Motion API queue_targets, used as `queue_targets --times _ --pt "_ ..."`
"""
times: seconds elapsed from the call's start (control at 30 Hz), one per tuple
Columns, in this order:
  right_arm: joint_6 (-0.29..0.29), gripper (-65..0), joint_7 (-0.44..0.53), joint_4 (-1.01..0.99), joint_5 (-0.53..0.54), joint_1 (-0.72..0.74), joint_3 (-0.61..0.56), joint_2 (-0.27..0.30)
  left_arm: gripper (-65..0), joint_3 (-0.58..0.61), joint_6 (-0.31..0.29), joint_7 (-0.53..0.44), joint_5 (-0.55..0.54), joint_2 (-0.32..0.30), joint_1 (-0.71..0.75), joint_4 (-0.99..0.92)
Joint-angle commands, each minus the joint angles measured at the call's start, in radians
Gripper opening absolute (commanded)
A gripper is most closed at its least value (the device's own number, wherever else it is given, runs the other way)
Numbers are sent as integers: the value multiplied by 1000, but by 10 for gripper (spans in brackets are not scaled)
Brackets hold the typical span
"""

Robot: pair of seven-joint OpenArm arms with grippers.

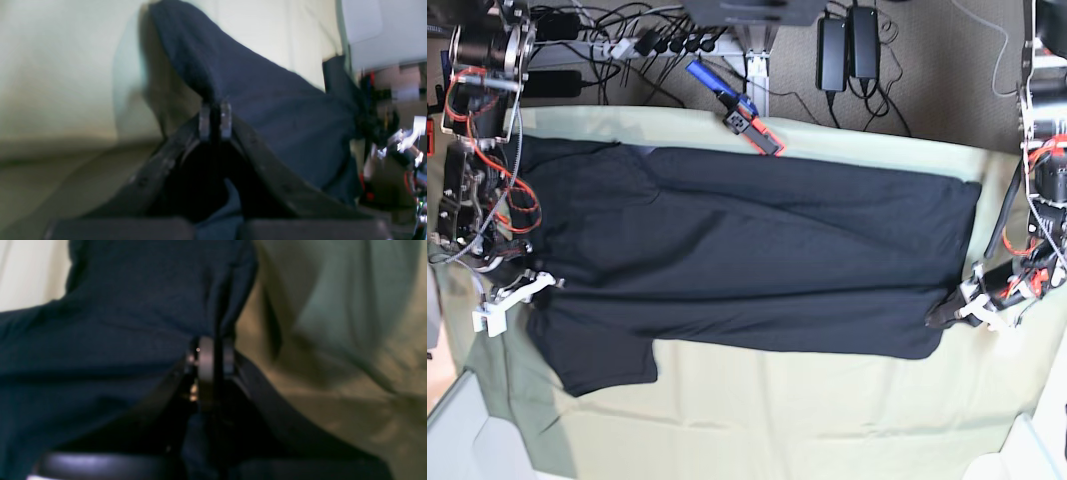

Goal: Fold the T-shirt properly
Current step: 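Fold the grasped edge over the shirt with both grippers into a strip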

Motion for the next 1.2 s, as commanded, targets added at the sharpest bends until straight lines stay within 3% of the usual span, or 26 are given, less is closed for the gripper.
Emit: queue_targets --times 0.0,0.1,0.23,0.4,0.43,0.5,0.53,0.63,0.77,0.9,1.17 --pt "41 -650 21 45 16 1 6 28 -650 -4 -23 14 -48 -24 -9 50" --pt "41 -650 18 121 16 -60 9 47 -650 -5 -23 44 -101 -55 44 158" --pt "41 -650 14 180 16 -124 10 60 -650 -4 -23 53 -94 -86 88 258" --pt "41 -650 14 179 15 -161 11 54 -650 -4 -23 66 -91 -83 113 276" --pt "40 -543 14 178 13 -164 11 54 -650 -4 -23 66 -92 -82 114 276" --pt "40 -260 14 178 8 -167 11 54 -650 -4 -23 66 -91 -82 117 276" --pt "40 -197 14 179 0 -166 11 54 -650 -4 -23 66 -91 -82 116 276" --pt "37 -204 14 199 -22 -163 32 54 -650 -4 -23 66 -90 -83 117 276" --pt "37 -204 14 268 -18 -146 151 37 -650 -4 -23 67 -91 -83 117 276" --pt "36 -204 22 245 -22 -66 235 38 -650 -4 -23 134 -92 -83 117 276" --pt "36 -204 182 -184 -115 222 173 29 -650 -4 -23 152 -106 -83 122 276"
